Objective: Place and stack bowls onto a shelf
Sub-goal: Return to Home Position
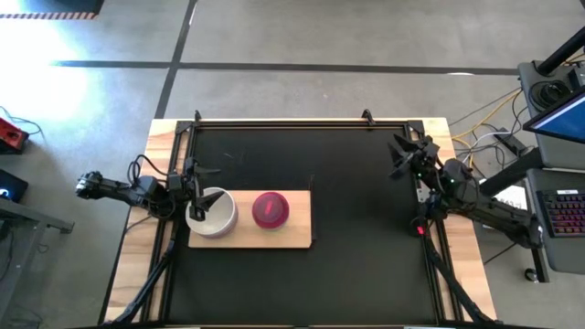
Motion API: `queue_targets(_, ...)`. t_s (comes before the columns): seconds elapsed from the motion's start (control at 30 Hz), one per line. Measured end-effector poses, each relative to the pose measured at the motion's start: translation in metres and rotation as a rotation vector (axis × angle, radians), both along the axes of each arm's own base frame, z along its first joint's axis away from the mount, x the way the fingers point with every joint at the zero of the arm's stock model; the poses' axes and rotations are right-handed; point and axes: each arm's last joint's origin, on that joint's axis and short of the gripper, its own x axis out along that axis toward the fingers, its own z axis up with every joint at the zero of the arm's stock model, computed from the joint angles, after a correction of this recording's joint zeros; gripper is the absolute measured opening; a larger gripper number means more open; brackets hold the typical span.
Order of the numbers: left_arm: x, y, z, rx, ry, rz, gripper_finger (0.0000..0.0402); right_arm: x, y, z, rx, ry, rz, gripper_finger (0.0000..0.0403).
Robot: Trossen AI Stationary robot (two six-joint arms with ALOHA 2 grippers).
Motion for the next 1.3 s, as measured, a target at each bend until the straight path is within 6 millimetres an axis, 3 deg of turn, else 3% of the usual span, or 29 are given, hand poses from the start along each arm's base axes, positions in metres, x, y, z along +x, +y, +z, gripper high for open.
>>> queue_targets(0.33,0.000,0.000,0.000,0.000,0.000,0.000,0.0302,-0.005,-0.006,-0.018,-0.002,0.023,-0.078,0.0185)
queue_targets(1.3,0.000,0.000,0.000,0.000,0.000,0.000,0.0302,-0.011,-0.006,-0.021,0.019,0.006,-0.108,0.0185)
